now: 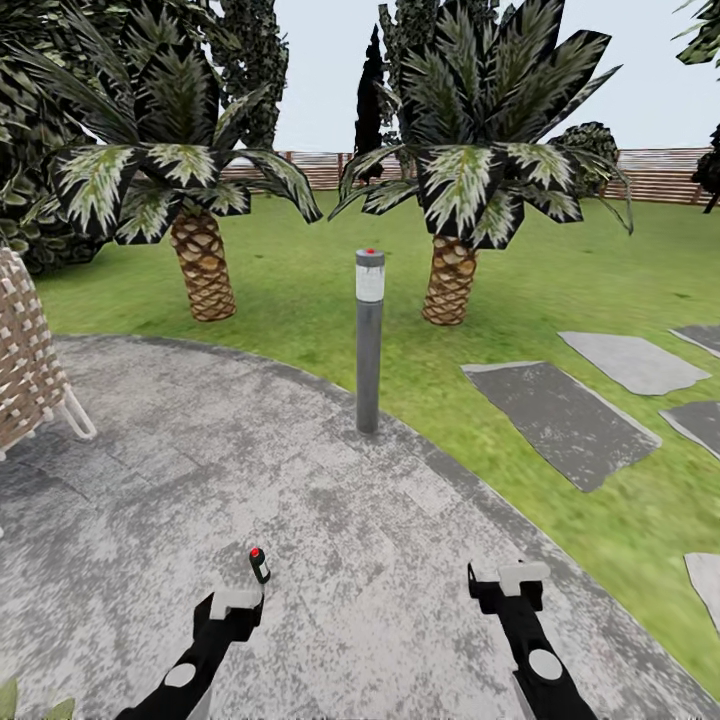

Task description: Pick up the pesticide atomizer in the garden and spray insectifuge to fully cover both potted plants in the garden.

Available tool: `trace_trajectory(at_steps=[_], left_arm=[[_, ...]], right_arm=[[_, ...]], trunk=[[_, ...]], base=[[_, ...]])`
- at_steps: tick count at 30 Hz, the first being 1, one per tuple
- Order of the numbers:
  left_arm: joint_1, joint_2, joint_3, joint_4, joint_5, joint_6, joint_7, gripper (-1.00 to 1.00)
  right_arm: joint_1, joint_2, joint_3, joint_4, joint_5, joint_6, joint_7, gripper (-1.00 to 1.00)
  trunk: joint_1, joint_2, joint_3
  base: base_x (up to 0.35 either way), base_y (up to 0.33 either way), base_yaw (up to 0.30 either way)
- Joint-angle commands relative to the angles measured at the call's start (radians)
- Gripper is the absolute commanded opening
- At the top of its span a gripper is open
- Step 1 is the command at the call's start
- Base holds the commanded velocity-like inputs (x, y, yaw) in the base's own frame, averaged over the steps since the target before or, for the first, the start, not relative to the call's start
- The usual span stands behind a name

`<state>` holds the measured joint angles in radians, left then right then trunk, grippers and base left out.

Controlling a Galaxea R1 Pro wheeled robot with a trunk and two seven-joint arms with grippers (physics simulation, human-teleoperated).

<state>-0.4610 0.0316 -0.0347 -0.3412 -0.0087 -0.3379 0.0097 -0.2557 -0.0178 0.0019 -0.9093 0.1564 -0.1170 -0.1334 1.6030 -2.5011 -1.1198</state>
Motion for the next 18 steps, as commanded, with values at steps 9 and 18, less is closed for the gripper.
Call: trace_trajectory(at_steps=[9,18], left_arm=[[0.003,0.007,-0.002,0.003,0.000,-0.004,0.001,1.00],[0.003,0.003,-0.002,0.002,0.000,-0.004,0.001,1.00]], right_arm=[[0.000,0.000,-0.005,-0.001,0.009,0.000,-0.003,1.00],[0.000,-0.005,-0.006,0.000,0.009,0.000,-0.003,1.00]], trunk=[[0.000,0.000,-0.001],[0.000,0.000,-0.001]], base=[[0.020,0.000,0.000],[0.167,0.000,0.000]])
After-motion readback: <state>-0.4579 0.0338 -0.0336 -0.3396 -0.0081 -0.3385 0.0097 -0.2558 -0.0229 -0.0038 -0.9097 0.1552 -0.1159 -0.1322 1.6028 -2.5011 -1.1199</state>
